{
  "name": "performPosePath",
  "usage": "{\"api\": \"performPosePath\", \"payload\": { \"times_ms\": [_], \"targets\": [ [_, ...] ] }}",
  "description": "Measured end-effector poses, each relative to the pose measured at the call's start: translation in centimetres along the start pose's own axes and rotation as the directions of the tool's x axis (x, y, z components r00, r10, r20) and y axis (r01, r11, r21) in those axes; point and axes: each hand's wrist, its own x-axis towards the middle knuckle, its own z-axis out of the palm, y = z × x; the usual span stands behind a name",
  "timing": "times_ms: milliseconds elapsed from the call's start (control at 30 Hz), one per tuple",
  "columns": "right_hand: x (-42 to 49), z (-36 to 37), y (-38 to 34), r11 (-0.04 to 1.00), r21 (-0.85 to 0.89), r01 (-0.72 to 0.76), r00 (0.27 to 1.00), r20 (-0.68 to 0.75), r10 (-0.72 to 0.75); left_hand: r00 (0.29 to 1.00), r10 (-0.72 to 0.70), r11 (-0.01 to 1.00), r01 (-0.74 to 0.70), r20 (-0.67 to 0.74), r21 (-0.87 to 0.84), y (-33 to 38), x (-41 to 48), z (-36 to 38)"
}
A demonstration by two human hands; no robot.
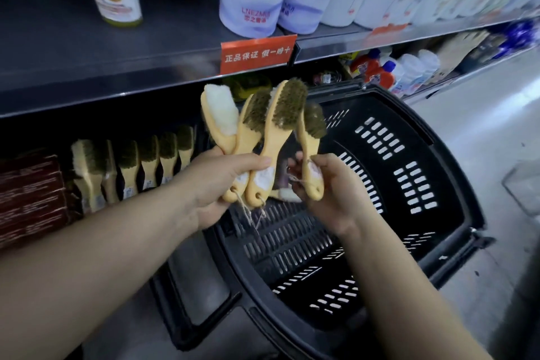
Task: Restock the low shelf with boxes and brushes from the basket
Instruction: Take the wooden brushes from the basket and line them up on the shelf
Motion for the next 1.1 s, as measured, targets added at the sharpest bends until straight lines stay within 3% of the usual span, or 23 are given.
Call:
{"api": "performPosePath", "payload": {
  "times_ms": [100, 167, 233, 333, 400, 467, 600, 700, 833, 967, 1100],
  "targets": [
    [-4.1, 3.5, 0.5, 0.994, -0.102, 0.048, 0.975, 0.222, -0.024, 1.000, 0.000, 0.999, -0.001, -0.016, -0.033, 0.0, -2.5, -1.7],
    [-5.3, 5.6, 1.5, 0.974, -0.206, 0.099, 0.960, 0.277, -0.039, 1.000, -0.001, 0.999, 0.001, 0.005, -0.050, 0.1, -4.3, -3.1],
    [-5.7, 7.5, 3.1, 0.940, -0.310, 0.142, 0.965, 0.254, -0.062, 1.000, -0.007, 0.998, 0.007, -0.002, -0.065, 0.4, -6.1, -4.8],
    [-5.6, 10.4, 6.2, 0.800, -0.554, 0.229, 0.971, 0.186, -0.149, 0.996, -0.055, 0.997, 0.050, -0.073, -0.060, 0.9, -8.5, -8.3],
    [-5.4, 12.5, 9.1, 0.782, -0.565, 0.264, 0.962, 0.208, -0.174, 0.987, -0.089, 0.996, 0.084, -0.132, -0.043, 1.5, -9.6, -10.8],
    [-4.7, 14.5, 12.9, 0.842, -0.489, 0.229, 0.966, 0.221, -0.134, 0.973, -0.095, 0.995, 0.086, -0.210, -0.049, 2.1, -10.2, -13.3],
    [-1.6, 17.4, 20.6, 0.953, -0.302, -0.004, 0.991, 0.124, 0.043, 0.891, -0.111, 0.994, 0.091, -0.440, -0.066, 2.0, -9.9, -17.6],
    [1.3, 18.4, 23.3, 0.953, -0.283, -0.113, 0.993, -0.012, 0.114, 0.795, -0.127, 0.991, 0.124, -0.593, -0.047, 1.3, -8.7, -20.1],
    [4.8, 18.3, 24.1, 0.908, -0.412, -0.074, 0.980, -0.199, -0.010, 0.745, -0.118, 0.993, 0.099, -0.656, -0.066, 0.8, -7.2, -21.8],
    [8.0, 19.1, 24.6, 0.935, -0.347, -0.078, 0.958, -0.285, -0.026, 0.743, -0.112, 0.992, 0.042, -0.660, -0.120, 1.2, -6.4, -22.4],
    [11.1, 19.6, 24.8, 0.889, -0.457, -0.030, 0.939, -0.318, -0.132, 0.743, -0.106, 0.990, 0.018, -0.661, -0.138, 1.4, -5.9, -22.8]
  ]
}}
